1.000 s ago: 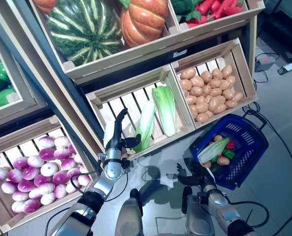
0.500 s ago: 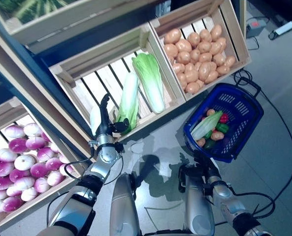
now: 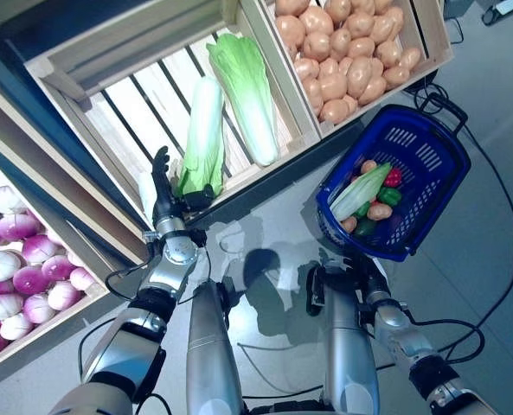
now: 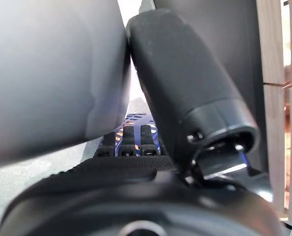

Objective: Put vegetables into the basket

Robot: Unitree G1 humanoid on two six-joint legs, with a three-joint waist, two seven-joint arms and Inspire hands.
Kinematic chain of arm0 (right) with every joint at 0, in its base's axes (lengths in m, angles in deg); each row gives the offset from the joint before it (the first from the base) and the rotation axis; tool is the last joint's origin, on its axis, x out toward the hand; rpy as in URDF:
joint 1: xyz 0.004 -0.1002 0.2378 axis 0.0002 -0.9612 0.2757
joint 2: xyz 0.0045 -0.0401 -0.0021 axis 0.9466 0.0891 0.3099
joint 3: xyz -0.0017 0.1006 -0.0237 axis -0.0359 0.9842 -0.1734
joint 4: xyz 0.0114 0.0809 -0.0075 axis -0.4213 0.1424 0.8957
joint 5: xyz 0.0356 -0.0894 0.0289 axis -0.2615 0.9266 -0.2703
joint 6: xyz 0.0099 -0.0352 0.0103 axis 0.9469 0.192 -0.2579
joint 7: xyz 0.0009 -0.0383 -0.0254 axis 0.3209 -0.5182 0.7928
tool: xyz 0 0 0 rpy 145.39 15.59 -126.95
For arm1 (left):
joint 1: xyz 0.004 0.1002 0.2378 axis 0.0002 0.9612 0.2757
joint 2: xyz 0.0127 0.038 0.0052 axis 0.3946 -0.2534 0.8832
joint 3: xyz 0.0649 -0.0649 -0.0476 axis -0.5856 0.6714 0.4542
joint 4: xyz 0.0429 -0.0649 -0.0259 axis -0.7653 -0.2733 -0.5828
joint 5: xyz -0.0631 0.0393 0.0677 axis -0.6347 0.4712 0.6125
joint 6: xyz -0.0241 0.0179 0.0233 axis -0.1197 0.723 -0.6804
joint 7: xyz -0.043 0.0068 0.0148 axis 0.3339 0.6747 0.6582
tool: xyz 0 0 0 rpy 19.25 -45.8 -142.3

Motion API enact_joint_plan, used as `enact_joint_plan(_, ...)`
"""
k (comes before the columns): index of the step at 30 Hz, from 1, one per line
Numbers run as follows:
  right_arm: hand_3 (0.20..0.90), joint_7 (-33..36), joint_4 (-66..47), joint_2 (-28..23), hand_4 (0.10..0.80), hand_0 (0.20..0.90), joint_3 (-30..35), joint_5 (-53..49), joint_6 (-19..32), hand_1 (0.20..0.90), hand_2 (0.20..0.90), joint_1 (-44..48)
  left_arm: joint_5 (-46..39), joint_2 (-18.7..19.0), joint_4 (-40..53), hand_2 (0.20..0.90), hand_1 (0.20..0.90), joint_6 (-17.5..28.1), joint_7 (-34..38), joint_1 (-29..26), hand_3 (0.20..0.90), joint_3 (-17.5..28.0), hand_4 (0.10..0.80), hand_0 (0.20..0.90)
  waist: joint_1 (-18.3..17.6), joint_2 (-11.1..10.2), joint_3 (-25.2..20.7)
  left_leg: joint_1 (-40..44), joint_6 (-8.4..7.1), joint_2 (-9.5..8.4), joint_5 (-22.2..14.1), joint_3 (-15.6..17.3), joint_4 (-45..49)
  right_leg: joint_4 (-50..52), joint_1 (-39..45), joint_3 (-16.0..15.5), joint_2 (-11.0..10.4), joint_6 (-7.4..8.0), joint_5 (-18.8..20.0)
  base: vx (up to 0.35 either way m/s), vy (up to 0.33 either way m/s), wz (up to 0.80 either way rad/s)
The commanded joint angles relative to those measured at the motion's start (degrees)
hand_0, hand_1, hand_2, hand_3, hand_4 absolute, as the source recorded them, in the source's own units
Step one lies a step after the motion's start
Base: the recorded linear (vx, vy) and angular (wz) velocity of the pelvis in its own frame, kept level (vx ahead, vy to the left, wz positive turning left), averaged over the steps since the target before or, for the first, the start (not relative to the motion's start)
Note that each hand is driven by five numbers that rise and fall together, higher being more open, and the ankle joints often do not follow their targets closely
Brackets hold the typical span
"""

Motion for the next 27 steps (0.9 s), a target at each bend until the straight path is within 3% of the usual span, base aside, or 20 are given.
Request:
enact_joint_plan(1,0.9,3.0,-3.6,-2.8,0.8,0.9,1.6,-2.5,1.4,0.9,0.9,-1.7,-2.5,3.4,-1.3,0.9,0.9,-0.2,-2.9,-4.1,0.9,-0.8,0.8,0.9,-0.9,1.0,-2.6,-0.6,4.15,0.56,-2.9,2.4,2.5,2.8,2.0,1.4,-0.9,-1.37,-2.5,0.0,0.0,0.0)
enact_joint_plan(20,0.9,1.6,-4.5,-7.5,0.8,0.9,4.2,-3.8,1.7,0.9,0.9,-2.5,-9.1,15.6,-9.8,0.9,0.9,-12.9,-12.4,-17.3,0.9,-4.0,0.8,0.9,-3.9,1.0,-1.0,-6.8,4.71,2.67,-3.9,3.2,7.1,6.3,-3.9,1.9,-1.1,-1.65,-2.7,-0.006,0.0,-0.02)
enact_joint_plan(21,0.9,1.6,-4.5,-7.6,0.8,0.9,4.3,-3.8,1.8,0.9,0.9,-2.7,-9.7,16.0,-10.2,0.375,0.375,-12.9,-12.6,-17.8,0.375,-4.0,0.45,0.375,-4.0,1.0,-1.0,-6.7,4.74,2.74,-3.9,3.3,7.0,6.2,-3.9,1.9,-1.1,-1.66,-2.7,0.0,0.0,0.0)
enact_joint_plan(22,0.9,1.4,-4.4,-7.9,0.8,0.9,4.6,-4.0,2.2,0.9,0.9,-3.1,-10.8,16.7,-11.2,0.375,0.375,-12.7,-12.8,-18.5,0.375,-3.9,0.45,0.375,-4.2,1.0,-0.9,-6.4,4.79,2.93,-3.9,3.6,6.8,5.9,-3.6,1.9,-1.3,-1.74,-2.7,0.0,0.0,0.0)
enact_joint_plan(23,0.9,1.3,-4.2,-7.9,0.8,0.9,4.7,-3.9,2.5,0.9,0.9,-3.3,-11.1,16.9,-11.6,0.3,0.3,-12.5,-13.2,-18.7,0.3,-3.8,0.4,0.3,-4.3,1.1,-0.9,-6.2,4.84,2.94,-3.9,3.6,6.7,5.7,-3.4,1.9,-1.3,-1.75,-2.7,0.0,0.0,0.0)
enact_joint_plan(27,0.9,1.0,-3.6,-8.3,0.8,0.9,5.2,-3.8,4.1,0.9,0.9,-4.5,-11.7,17.9,-12.6,0.3,0.3,-12.2,-14.4,-19.7,0.3,-3.9,0.4,0.3,-4.7,1.2,-1.1,-4.8,4.82,3.27,-4.0,4.3,5.7,4.6,-2.2,2.0,-1.5,-1.83,-2.7,0.0,0.0,0.0)
